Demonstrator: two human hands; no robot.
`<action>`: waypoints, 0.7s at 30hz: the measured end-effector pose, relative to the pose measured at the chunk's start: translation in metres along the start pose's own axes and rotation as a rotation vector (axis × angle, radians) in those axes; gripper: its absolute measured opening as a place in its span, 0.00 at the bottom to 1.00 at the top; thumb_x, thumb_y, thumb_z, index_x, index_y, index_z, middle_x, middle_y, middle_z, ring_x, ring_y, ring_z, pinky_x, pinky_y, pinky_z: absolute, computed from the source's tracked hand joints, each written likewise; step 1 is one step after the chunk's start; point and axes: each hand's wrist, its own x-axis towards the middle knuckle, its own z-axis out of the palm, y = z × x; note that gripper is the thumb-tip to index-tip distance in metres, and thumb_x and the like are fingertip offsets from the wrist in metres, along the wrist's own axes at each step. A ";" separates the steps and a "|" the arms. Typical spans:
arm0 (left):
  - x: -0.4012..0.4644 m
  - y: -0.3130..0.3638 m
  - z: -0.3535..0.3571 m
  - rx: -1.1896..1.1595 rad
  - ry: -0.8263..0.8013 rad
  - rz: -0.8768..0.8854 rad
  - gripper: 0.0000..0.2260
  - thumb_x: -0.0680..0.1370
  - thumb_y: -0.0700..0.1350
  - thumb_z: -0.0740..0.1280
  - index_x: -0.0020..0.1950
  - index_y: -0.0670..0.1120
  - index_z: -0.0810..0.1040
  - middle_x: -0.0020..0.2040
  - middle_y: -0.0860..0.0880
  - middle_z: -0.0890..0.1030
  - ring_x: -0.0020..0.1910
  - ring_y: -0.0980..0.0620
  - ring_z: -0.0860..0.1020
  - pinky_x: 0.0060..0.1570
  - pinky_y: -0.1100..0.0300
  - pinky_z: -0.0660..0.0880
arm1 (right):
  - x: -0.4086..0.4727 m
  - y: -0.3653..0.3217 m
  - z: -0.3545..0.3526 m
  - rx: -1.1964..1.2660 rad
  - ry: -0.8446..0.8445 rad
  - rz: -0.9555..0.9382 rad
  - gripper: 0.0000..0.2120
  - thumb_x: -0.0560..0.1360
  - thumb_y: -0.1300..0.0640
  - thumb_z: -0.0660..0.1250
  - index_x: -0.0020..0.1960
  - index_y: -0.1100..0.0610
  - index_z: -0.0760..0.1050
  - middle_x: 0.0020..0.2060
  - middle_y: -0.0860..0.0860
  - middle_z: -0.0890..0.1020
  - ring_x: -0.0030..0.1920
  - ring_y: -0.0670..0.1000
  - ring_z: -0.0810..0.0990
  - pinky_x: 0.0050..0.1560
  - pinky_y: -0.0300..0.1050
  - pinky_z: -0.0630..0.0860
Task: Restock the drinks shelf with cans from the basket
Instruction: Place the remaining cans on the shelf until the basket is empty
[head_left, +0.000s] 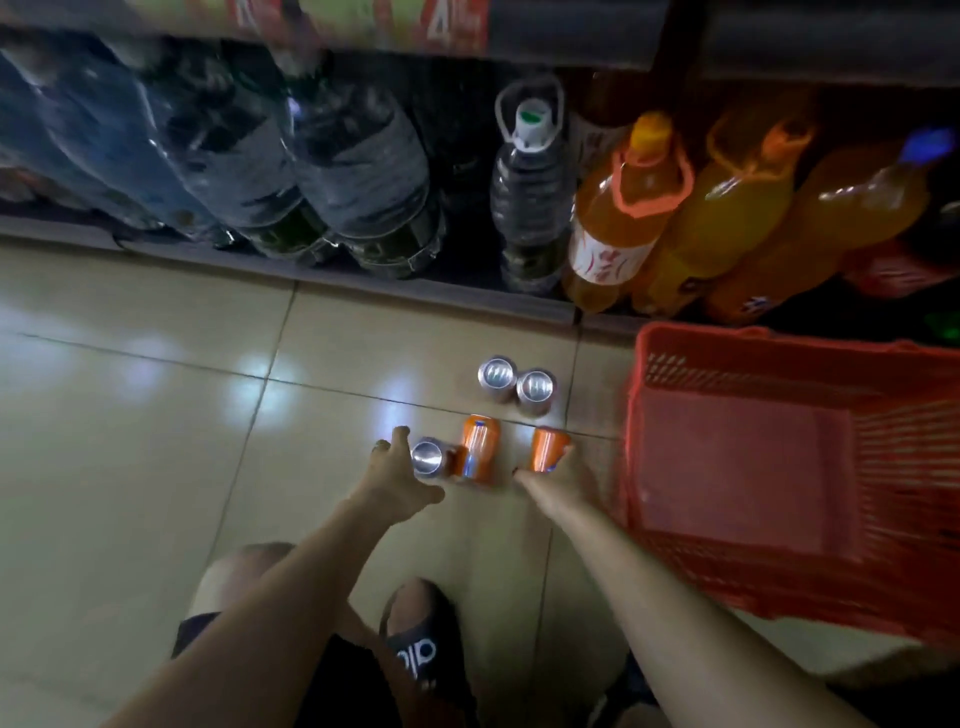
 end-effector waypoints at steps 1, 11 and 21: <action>0.018 -0.004 0.012 0.005 0.002 0.018 0.44 0.71 0.45 0.80 0.79 0.43 0.58 0.70 0.38 0.69 0.68 0.39 0.72 0.54 0.56 0.71 | 0.019 0.007 0.010 -0.014 0.028 0.011 0.34 0.68 0.48 0.78 0.68 0.59 0.71 0.62 0.59 0.80 0.60 0.58 0.81 0.54 0.44 0.77; 0.132 -0.042 0.076 0.111 0.088 0.116 0.33 0.66 0.51 0.79 0.64 0.45 0.67 0.57 0.43 0.74 0.58 0.35 0.77 0.57 0.42 0.78 | 0.131 0.046 0.067 0.073 0.183 0.067 0.46 0.67 0.44 0.79 0.75 0.57 0.59 0.67 0.62 0.73 0.67 0.63 0.74 0.64 0.51 0.75; 0.122 -0.049 0.071 -0.063 0.198 0.114 0.29 0.66 0.47 0.83 0.55 0.42 0.68 0.51 0.46 0.76 0.50 0.43 0.78 0.41 0.56 0.71 | 0.173 0.077 0.080 0.136 0.217 0.117 0.44 0.55 0.44 0.79 0.61 0.50 0.56 0.56 0.58 0.75 0.49 0.63 0.84 0.49 0.60 0.84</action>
